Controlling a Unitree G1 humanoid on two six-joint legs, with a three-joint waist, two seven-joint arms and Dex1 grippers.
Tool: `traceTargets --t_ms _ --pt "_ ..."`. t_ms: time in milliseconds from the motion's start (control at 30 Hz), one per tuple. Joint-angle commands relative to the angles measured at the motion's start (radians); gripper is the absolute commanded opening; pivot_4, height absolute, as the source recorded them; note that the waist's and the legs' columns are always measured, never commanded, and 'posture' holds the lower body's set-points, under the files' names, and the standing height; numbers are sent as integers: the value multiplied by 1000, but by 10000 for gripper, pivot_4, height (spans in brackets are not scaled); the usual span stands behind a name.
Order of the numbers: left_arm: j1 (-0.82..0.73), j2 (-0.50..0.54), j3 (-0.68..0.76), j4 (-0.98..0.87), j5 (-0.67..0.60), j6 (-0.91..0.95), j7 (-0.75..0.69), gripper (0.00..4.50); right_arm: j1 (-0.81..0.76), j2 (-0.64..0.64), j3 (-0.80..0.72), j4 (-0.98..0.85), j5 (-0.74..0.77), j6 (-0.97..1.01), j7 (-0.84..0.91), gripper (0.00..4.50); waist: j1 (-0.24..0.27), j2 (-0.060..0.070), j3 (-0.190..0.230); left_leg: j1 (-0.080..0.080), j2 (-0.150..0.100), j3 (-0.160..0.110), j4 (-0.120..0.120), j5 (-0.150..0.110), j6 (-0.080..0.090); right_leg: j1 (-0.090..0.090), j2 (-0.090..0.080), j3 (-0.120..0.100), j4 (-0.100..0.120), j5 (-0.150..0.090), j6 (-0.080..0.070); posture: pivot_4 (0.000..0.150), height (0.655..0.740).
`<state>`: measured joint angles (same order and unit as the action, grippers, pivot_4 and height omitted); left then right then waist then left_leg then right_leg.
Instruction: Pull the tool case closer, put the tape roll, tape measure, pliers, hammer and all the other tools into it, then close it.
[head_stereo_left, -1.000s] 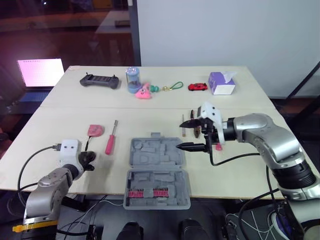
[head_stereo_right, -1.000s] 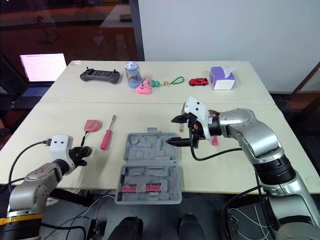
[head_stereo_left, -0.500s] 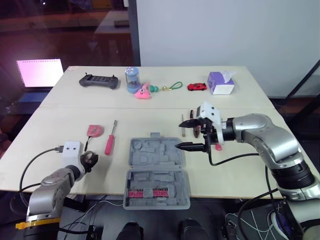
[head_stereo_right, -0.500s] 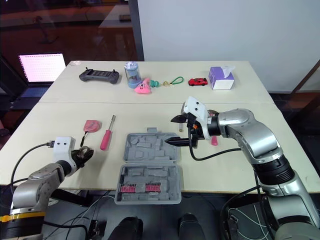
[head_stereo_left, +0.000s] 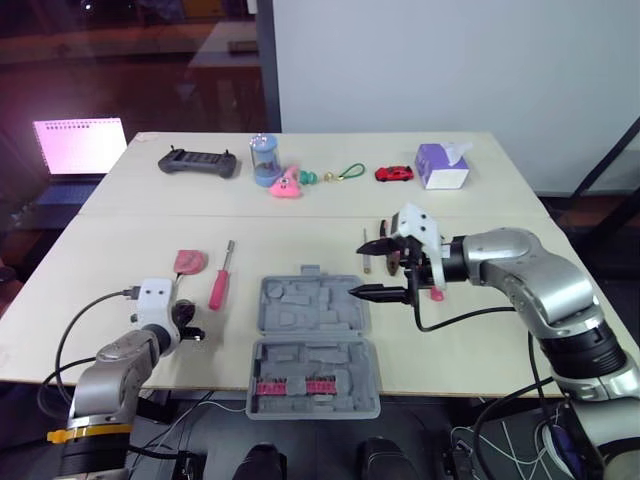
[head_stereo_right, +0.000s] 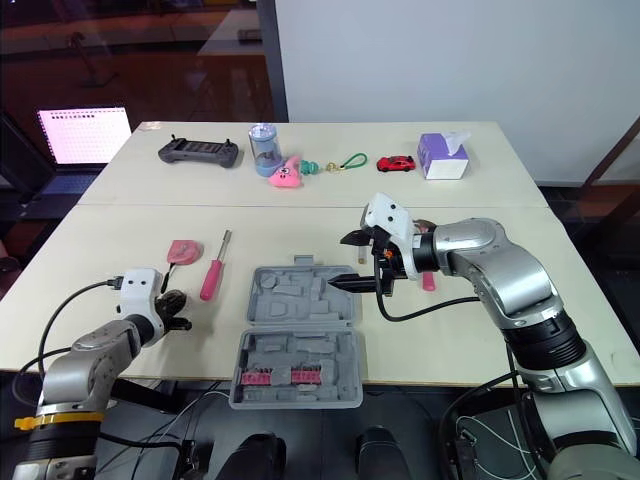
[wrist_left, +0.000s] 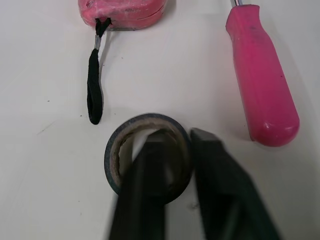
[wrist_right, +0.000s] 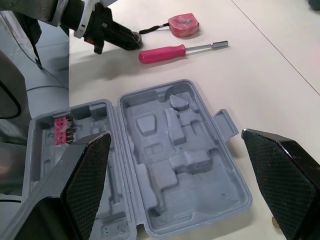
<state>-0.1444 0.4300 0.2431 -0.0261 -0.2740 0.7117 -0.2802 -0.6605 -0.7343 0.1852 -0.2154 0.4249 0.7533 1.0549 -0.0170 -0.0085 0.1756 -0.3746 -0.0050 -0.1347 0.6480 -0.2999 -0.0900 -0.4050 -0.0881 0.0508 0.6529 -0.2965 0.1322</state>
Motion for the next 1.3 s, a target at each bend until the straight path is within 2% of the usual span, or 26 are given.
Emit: traceTargets --t_ms 33,167,267,467,633,733,900,1000,1300 --pt "25 27 8 -40 7 14 -8 659 1 -1 -15 -39 0 -16 -4 45000 -3 0 0 0 0 0 0 0 0 0 0 0 0 0 0 1500 7400" --pt "14 72 63 -47 -5 16 -16 659 1 0 -16 -34 -2 -19 -7 45000 -3 0 0 0 0 0 0 0 0 0 0 0 0 0 0 1500 7400" --pt "-31 149 82 -90 -24 19 -69 659 3 0 -18 -34 -2 -18 -7 45000 -2 -1 1 0 0 0 0 0 0 0 0 0 0 0 0 1500 7400" --pt "-199 275 -84 -120 -60 -37 -338 659 8 23 -32 -49 7 -10 -32 45000 6 -1 1 -1 0 0 0 0 0 1 0 -1 -2 0 1 1500 7400" --pt "-359 328 -302 -10 -12 -153 -627 659 36 45 -37 -83 22 0 -57 45000 -7 -1 1 -1 -1 0 -1 2 -4 0 0 0 -2 0 1 1500 7400" --pt "-514 305 -439 155 46 -240 -788 659 61 74 -37 -110 24 5 -98 45000 -11 -1 1 -1 0 0 -1 3 -5 -1 1 0 0 0 1 1500 7400" --pt "-627 233 -525 402 114 -387 -899 659 106 102 -41 -172 35 33 -157 45000 -30 -1 1 -1 0 0 0 3 -5 0 1 0 -1 0 1 1500 7400" --pt "-641 198 -566 548 179 -534 -940 659 127 112 -41 -200 37 44 -190 45000 -35 -1 1 -1 0 0 -1 3 -5 -1 1 0 -1 0 1 1500 7400" --pt "-704 127 -573 771 272 -671 -956 659 137 123 -49 -252 68 84 -239 45000 -27 -1 1 -2 0 0 0 3 -5 -1 1 0 0 0 1 1500 7400"
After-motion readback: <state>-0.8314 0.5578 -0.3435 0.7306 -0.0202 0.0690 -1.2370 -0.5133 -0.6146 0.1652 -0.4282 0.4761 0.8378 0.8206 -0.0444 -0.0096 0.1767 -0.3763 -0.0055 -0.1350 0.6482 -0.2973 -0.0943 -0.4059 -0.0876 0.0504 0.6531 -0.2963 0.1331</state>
